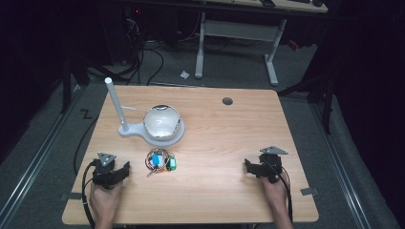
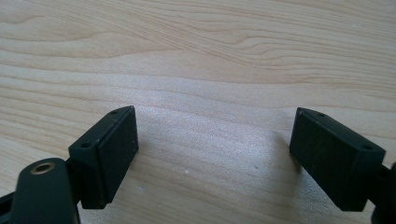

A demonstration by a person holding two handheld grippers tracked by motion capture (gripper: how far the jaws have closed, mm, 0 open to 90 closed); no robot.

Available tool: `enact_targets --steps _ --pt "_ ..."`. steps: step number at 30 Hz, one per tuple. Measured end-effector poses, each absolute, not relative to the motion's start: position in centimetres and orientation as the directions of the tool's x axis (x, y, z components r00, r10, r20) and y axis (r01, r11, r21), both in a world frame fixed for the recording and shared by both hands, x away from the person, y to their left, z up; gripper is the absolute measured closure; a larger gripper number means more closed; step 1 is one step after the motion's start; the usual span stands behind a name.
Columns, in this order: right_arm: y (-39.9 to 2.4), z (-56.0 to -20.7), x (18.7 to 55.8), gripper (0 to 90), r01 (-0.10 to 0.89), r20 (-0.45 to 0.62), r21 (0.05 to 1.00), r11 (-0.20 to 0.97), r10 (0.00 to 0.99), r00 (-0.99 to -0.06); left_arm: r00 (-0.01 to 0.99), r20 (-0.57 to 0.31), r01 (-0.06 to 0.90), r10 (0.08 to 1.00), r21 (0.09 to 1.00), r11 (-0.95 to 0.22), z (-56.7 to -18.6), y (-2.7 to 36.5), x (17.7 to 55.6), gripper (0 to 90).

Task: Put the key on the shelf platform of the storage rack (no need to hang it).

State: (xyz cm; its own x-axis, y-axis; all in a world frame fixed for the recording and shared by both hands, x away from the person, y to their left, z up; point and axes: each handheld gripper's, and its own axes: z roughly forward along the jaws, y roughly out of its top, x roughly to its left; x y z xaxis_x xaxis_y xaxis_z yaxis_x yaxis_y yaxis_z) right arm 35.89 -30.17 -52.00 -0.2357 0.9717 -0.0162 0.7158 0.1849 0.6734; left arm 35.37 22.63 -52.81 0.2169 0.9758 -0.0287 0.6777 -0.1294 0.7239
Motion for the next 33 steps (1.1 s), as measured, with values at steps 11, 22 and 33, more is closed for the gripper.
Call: enact_targets --steps 11,22,33 --pt "-30.17 -52.01 35.89 15.6 0.715 -0.016 0.674 0.185 0.971 -0.237 0.222 -0.026 0.678 0.975 0.723 -0.135 -52.82 22.53 35.39 36.4" --pt "-30.17 -52.01 35.89 15.6 0.715 -0.016 0.674 0.185 0.971 -0.237 0.234 -0.03 0.682 0.972 0.717 -0.142 -52.8 22.47 35.42 32.6" --pt "-30.16 -52.01 35.89 15.6 0.715 -0.016 0.674 0.185 0.971 -0.237 0.229 -0.033 0.681 0.973 0.719 -0.136 -52.82 22.45 35.41 32.6"
